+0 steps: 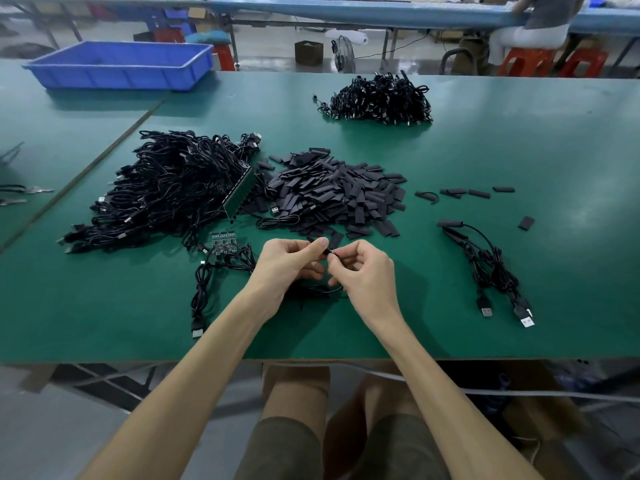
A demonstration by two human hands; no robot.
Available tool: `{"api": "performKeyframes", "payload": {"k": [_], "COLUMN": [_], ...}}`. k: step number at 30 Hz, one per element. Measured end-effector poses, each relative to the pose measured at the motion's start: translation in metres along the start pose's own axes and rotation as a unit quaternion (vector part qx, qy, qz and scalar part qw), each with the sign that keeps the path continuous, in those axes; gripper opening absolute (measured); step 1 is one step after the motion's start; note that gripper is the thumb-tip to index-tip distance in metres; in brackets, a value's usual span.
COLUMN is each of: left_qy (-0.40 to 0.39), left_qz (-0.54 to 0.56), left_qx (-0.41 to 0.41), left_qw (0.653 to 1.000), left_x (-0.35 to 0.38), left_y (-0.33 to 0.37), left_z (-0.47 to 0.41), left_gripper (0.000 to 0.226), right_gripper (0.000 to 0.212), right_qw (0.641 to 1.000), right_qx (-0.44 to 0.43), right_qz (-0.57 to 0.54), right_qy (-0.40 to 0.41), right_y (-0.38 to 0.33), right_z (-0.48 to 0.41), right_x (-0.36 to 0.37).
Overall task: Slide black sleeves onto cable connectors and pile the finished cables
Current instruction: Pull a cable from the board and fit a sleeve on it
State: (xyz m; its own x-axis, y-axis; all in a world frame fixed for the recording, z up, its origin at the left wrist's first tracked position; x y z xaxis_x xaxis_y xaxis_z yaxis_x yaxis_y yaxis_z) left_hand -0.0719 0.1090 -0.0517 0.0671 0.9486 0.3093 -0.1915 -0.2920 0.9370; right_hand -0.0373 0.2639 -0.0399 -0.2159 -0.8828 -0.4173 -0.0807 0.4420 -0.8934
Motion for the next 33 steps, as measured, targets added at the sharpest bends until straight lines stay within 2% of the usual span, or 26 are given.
{"api": "performKeyframes", "payload": {"k": [6,11,19,33], "left_qy": [-0.017,0.018,-0.005,-0.039], "left_qz": [0.022,0.079,0.099,0.085], "left_qx": [0.004,0.016,0.023,0.033], "left_qw": [1.0,0.997,0.995,0.995], "left_x": [0.0,-0.007,-0.005,-0.004], "left_y": [0.0,-0.004,-0.002,-0.001], "left_z": [0.0,0.001,0.003,0.004], "left_gripper": [0.03,0.027,0.034,0.025], "right_gripper": [0.008,0.008,0.002,0.005], "right_qw": [0.999,0.993,0.994,0.993], "right_qx": [-0.02,-0.013,0.013,0.012], "right_qz": [-0.037,-0.107,-0.1,-0.107], "right_qy": [-0.008,-0.037,-0.04,-0.047], "right_y": [-0.002,-0.004,0.007,0.008], "right_z": [0.001,0.0,-0.003,-0.004], "right_x": [-0.001,0.002,0.002,0.002]}}
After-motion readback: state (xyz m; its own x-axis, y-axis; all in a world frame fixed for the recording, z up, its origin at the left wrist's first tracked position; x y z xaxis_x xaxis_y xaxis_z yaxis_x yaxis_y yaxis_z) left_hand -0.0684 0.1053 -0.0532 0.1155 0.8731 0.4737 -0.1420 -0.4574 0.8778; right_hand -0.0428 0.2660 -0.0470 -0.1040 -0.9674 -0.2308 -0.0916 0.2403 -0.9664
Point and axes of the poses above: each hand's wrist, its own z-axis away from the middle knuckle, its own x-axis out of the palm, y = z × x, the point moved 6 cm from there along -z, towards the middle knuckle, and after that the axes turned 12 degrees about z, right-handed, at the moved point
